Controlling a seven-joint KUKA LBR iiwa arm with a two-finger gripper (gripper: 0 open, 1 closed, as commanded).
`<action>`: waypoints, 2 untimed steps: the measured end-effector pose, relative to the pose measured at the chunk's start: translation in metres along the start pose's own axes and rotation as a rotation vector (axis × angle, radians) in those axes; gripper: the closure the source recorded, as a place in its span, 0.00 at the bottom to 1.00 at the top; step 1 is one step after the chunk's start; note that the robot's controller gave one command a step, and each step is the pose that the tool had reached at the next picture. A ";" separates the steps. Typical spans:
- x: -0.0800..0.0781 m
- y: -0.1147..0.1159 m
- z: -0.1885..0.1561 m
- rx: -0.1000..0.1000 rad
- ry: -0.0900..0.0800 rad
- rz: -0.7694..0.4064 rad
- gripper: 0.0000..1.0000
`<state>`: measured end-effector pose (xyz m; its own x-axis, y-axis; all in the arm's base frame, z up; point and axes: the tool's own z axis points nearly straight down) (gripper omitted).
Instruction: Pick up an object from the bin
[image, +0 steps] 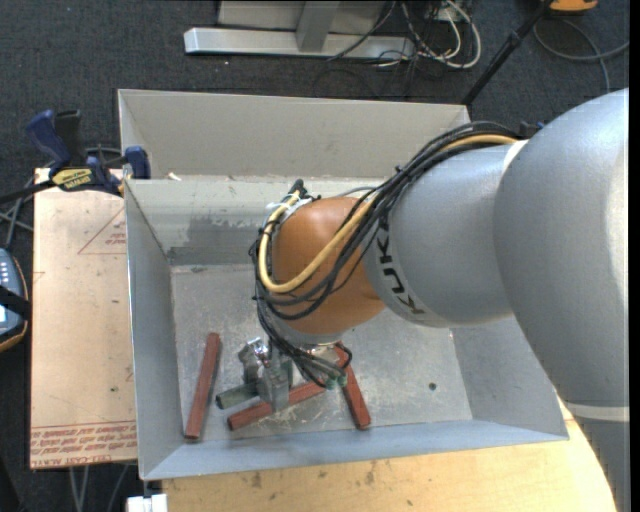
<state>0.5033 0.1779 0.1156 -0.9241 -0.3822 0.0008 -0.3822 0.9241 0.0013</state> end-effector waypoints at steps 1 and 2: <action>-0.001 0.000 -0.014 0.000 -0.005 0.000 1.00; -0.002 0.000 -0.022 0.001 -0.006 0.000 1.00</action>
Offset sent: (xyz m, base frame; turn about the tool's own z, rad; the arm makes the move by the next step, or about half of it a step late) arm -0.0001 0.0001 0.0200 0.0000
